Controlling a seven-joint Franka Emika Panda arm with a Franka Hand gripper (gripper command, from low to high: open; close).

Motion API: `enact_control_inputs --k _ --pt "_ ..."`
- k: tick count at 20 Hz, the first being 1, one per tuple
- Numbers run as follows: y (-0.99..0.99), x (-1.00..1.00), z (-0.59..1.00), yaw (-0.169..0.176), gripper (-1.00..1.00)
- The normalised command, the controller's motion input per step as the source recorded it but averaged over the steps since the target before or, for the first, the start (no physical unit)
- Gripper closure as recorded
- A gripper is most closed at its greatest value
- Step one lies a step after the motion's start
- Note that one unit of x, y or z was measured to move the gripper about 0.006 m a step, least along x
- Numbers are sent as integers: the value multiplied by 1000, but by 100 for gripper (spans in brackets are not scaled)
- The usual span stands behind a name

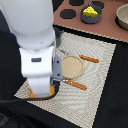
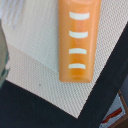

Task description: Interact with the objects in diverse but meaningful ways.

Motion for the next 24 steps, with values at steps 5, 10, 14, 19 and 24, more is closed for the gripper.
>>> enact_control_inputs --k 5,10,14,19,24 --pt "441 3 122 0 -100" --pt "266 0 2 15 -100" --pt "166 0 34 -2 -100" --pt "159 -234 207 -173 -100" --pt "308 -214 151 -223 -100"
